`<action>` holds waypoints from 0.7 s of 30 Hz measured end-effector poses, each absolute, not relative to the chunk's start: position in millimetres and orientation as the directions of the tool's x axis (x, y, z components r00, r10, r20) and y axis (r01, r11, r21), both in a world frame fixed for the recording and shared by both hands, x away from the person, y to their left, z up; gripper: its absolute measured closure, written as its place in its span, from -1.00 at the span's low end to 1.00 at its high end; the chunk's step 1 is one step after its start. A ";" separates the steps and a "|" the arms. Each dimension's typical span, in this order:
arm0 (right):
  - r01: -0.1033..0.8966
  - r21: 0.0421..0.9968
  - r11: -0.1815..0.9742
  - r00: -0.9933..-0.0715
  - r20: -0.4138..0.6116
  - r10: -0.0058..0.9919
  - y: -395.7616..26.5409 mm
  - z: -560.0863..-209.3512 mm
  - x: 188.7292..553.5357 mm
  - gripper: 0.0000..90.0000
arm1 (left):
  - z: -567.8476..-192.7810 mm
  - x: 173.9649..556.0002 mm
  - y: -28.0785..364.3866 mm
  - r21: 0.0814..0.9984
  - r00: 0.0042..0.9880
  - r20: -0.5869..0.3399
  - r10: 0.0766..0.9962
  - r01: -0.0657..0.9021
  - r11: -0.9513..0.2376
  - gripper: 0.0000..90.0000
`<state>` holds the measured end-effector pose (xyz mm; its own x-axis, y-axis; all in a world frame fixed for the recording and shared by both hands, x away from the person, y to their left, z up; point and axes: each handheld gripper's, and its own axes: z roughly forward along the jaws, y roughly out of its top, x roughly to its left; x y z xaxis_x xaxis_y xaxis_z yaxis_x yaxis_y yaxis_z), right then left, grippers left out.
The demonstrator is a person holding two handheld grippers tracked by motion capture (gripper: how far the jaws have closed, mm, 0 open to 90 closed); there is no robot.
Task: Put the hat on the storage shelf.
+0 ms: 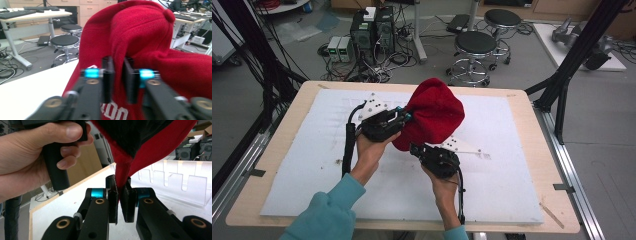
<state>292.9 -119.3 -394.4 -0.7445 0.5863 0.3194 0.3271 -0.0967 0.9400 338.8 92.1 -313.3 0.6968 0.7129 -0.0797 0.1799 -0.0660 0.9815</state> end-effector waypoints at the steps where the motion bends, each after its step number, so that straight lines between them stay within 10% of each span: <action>1: 0.335 0.937 -0.096 -0.740 0.324 0.589 -119.2 -394.7 292.3 0.91 | -313.3 338.8 92.4 0.982 0.691 -0.069 0.720 0.175 -0.074 0.44; 6: 0.331 0.939 -0.093 -0.735 0.318 0.598 -120.8 -395.6 291.8 0.91 | -314.2 341.6 95.9 0.980 0.674 -0.044 0.737 0.174 -0.100 -0.24; 7: 0.334 0.938 -0.094 -0.732 0.321 0.601 -122.0 -395.0 291.7 0.91 | -314.8 341.8 97.1 0.982 0.667 -0.042 0.744 0.166 -0.093 -0.64; 21: 0.322 0.942 -0.092 -0.712 0.305 0.633 -129.4 -391.1 292.7 0.91 | -319.9 336.3 132.8 0.978 0.692 0.011 0.722 0.141 -0.151 -0.54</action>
<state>292.7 -129.4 -391.1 -0.7117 0.6329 0.3049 0.3217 -0.0922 0.9423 336.3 132.8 -319.9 0.6919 0.7219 0.0113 0.1413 -0.1508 0.9784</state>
